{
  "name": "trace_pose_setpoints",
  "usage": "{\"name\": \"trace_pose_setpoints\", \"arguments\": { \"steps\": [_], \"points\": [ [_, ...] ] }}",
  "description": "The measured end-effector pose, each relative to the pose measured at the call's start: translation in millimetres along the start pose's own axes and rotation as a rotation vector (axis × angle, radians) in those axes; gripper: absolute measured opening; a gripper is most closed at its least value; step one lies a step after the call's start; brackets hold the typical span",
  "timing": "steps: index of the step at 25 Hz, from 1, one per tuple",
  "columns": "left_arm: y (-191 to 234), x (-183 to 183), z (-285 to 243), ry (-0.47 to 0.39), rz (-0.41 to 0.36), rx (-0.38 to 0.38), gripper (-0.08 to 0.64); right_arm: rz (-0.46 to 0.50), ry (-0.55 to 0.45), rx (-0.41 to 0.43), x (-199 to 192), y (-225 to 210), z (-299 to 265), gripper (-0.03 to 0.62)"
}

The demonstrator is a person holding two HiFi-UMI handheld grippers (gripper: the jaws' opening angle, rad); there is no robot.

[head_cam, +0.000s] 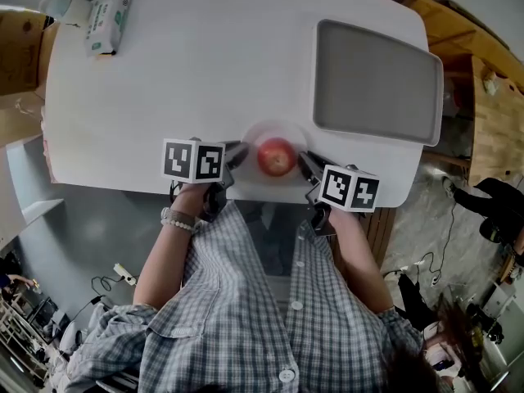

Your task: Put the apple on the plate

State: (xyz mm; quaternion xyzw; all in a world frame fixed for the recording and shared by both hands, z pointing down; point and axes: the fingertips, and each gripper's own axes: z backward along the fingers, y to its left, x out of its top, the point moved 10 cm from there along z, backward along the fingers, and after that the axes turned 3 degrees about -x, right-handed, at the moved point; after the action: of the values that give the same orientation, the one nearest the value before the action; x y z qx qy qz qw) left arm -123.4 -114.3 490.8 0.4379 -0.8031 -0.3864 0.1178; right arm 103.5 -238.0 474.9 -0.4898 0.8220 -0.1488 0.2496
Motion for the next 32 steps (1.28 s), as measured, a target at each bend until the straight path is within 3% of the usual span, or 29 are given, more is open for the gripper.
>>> {"name": "trace_pose_setpoints", "arguments": {
  "steps": [11,32],
  "points": [
    [-10,-1,2,0.018,0.068,-0.032,0.038,-0.081,0.035,0.051,6,-9,10,0.054],
    [-62,44,0,-0.011,0.050,-0.068,0.038,-0.061,-0.059,0.088,59,-20,56,0.051]
  ]
}}
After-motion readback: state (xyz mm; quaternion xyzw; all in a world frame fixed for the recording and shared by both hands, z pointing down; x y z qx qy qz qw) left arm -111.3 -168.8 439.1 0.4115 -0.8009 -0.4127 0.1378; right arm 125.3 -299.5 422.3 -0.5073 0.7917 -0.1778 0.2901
